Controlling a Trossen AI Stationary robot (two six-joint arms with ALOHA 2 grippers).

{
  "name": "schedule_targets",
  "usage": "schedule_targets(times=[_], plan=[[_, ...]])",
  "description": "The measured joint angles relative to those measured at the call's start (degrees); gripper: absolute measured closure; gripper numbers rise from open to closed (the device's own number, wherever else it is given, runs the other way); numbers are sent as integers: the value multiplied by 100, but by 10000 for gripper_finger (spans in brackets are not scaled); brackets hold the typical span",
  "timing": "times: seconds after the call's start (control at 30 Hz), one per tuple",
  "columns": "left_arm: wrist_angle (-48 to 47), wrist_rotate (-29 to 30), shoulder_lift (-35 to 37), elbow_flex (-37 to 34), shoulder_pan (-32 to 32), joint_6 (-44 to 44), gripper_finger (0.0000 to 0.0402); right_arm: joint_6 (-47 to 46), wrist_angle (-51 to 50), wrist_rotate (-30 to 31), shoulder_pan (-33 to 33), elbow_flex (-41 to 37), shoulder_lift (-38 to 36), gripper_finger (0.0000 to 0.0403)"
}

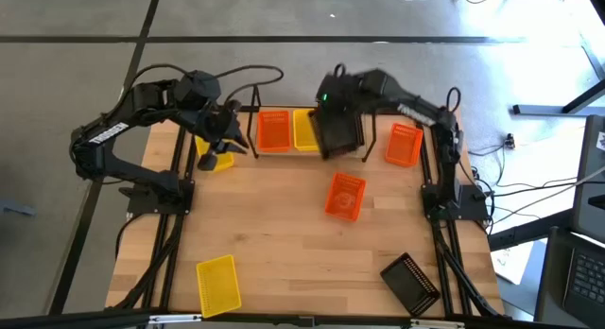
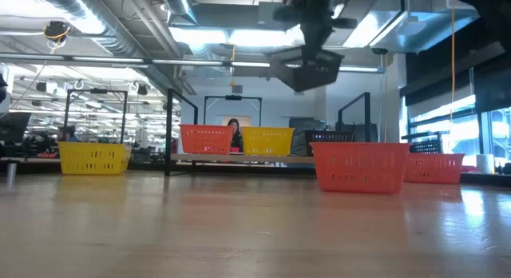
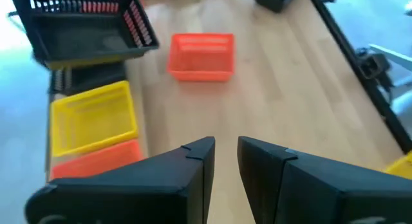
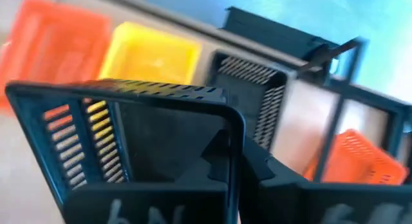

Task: Stack baskets on shelf by color
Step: Stack the left black bin on the black bin on the shelf

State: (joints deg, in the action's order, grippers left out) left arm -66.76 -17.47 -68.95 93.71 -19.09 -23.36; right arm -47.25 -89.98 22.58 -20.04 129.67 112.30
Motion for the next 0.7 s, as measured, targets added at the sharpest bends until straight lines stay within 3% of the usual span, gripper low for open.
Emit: schedule_targets(times=[0.3,0.7], plan=[[84,59,-217,-2,-325,108,342,429,43,-320,-1240,-254,1,403],[183,91,-557,1,-627,93,342,726,1303,-939,-1595,-1643,8,403]])
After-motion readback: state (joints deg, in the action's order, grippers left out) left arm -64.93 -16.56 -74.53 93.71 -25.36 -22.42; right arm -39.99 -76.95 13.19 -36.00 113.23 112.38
